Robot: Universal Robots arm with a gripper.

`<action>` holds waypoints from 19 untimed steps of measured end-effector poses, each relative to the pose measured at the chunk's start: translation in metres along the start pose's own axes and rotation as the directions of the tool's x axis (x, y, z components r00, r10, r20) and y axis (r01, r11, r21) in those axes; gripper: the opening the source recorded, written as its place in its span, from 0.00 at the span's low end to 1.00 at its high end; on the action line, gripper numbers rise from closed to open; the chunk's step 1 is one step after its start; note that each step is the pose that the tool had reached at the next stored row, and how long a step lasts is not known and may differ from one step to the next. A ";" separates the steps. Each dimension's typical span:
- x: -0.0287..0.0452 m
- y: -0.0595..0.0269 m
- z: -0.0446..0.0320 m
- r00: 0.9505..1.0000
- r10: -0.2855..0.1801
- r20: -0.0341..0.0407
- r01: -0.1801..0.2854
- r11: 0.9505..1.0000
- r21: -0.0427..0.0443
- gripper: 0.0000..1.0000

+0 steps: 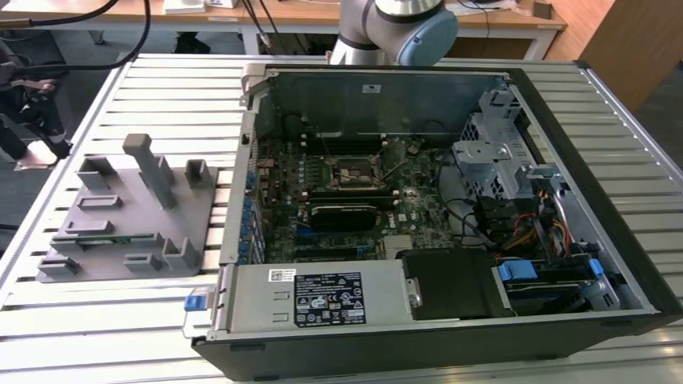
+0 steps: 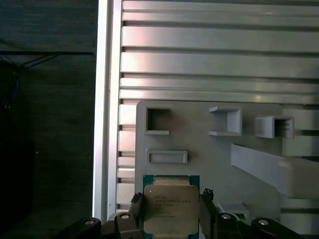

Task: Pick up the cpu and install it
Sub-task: 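Pick up the cpu and move it towards the insertion slot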

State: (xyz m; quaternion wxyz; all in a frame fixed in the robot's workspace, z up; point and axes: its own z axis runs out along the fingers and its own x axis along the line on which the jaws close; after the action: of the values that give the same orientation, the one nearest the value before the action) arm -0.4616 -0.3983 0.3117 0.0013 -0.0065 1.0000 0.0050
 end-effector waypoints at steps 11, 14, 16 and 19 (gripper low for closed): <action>0.0001 0.0015 -0.0099 1.000 0.000 0.001 0.000 1.000 0.000 0.53; 0.0001 0.0019 -0.0124 1.000 0.000 0.001 0.000 1.000 0.000 0.53; 0.0002 0.0022 -0.0142 1.000 0.000 0.001 0.000 1.000 0.000 0.53; 0.0002 0.0027 -0.0168 1.000 0.000 0.001 0.000 1.000 0.000 0.53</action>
State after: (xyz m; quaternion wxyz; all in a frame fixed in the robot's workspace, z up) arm -0.4619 -0.3958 0.3285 0.0019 -0.0064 1.0000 0.0050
